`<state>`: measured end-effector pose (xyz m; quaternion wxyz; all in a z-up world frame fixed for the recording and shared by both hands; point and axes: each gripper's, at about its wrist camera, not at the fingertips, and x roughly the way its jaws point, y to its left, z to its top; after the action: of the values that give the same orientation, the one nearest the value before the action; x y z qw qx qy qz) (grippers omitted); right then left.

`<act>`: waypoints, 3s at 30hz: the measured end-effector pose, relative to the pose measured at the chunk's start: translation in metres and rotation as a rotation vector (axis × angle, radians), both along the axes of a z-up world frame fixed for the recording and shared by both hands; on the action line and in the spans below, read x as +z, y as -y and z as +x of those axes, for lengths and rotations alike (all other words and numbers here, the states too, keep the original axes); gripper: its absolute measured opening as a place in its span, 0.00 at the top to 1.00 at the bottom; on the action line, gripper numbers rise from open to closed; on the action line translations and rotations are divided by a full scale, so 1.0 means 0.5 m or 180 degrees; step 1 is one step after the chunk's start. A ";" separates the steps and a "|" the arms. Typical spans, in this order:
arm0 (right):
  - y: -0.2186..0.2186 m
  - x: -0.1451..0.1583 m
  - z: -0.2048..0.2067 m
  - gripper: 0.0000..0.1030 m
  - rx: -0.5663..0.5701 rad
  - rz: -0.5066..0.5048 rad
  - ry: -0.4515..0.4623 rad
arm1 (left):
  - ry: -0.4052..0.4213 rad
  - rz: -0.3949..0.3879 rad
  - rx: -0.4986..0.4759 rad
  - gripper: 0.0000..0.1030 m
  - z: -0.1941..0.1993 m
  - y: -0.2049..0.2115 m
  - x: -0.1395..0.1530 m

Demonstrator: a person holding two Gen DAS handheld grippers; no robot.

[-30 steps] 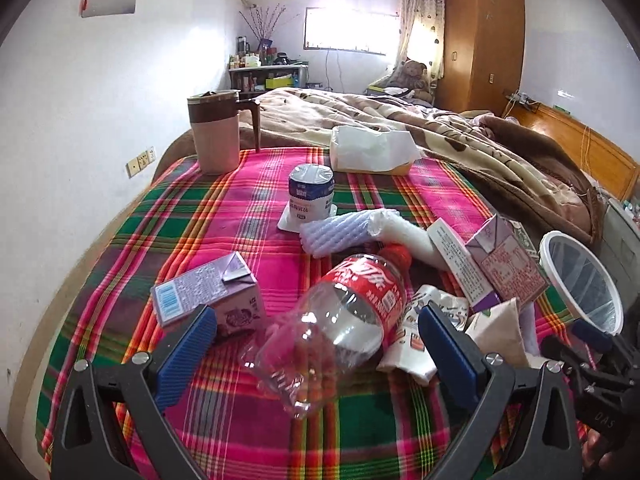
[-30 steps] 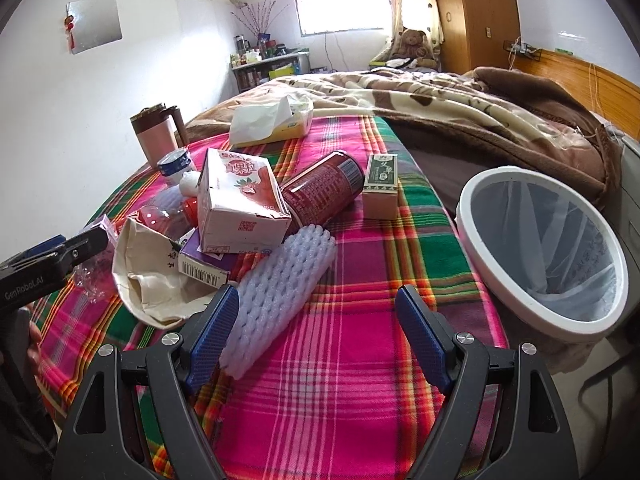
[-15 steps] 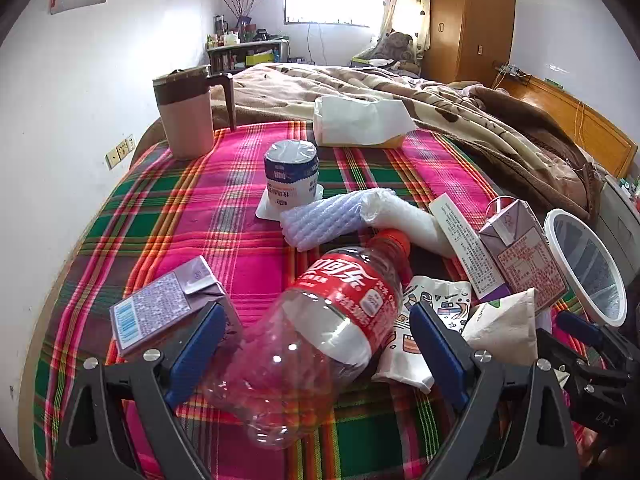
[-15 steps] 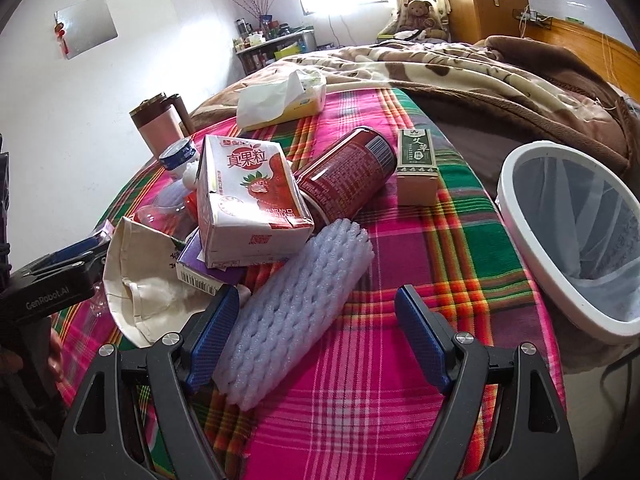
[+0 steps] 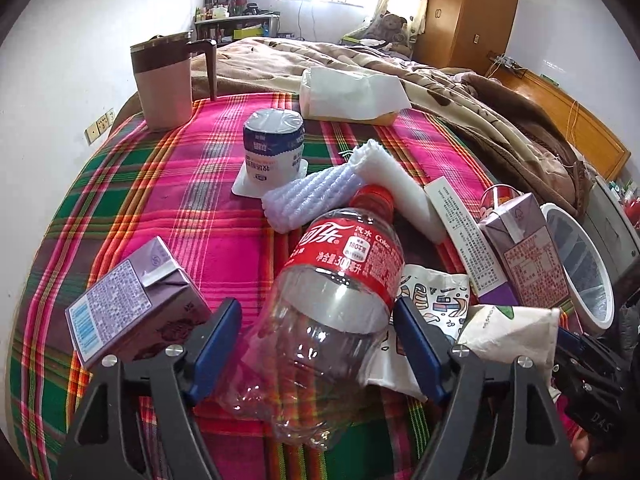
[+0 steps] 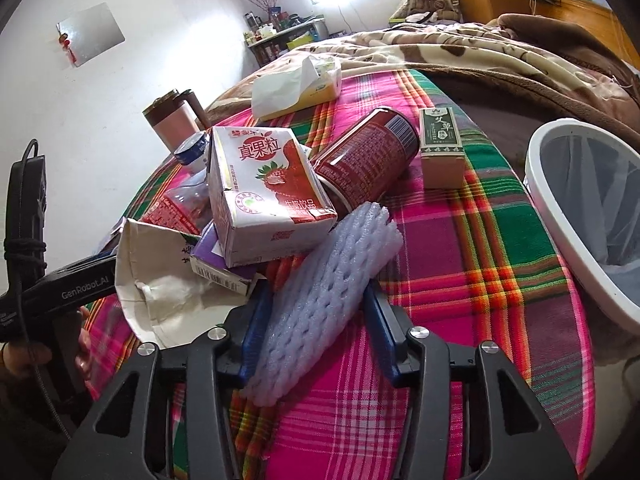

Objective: Collect trash
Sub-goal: 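Grasp the clear Coca-Cola bottle with the left tool while the right tool grasps the white foam net, then carry the bottle and foam net over the wastebasket and release both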

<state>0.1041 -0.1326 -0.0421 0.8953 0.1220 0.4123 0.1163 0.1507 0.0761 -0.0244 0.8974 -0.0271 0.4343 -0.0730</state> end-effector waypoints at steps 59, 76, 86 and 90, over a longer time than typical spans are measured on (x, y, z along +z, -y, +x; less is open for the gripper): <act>0.144 0.111 -0.071 0.84 -0.0311 0.0095 0.0790 | 0.0834 -0.0518 -0.0178 0.37 -0.120 0.121 0.157; 0.303 0.114 -0.072 0.84 -0.0868 -0.0009 0.0814 | 0.0788 -0.0627 -0.0809 0.37 -0.096 0.367 0.133; 0.374 0.092 -0.058 0.84 -0.1058 -0.0120 0.0664 | 0.0637 -0.0714 -0.1049 0.37 -0.080 0.491 0.106; 0.393 0.083 -0.054 0.84 -0.1112 -0.0192 0.0623 | 0.0573 -0.0682 -0.1124 0.37 -0.075 0.530 0.090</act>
<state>0.0772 -0.3291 -0.0004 0.9409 0.1530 0.2992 -0.0419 0.1134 -0.1890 0.0207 0.8978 -0.0392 0.3401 -0.2769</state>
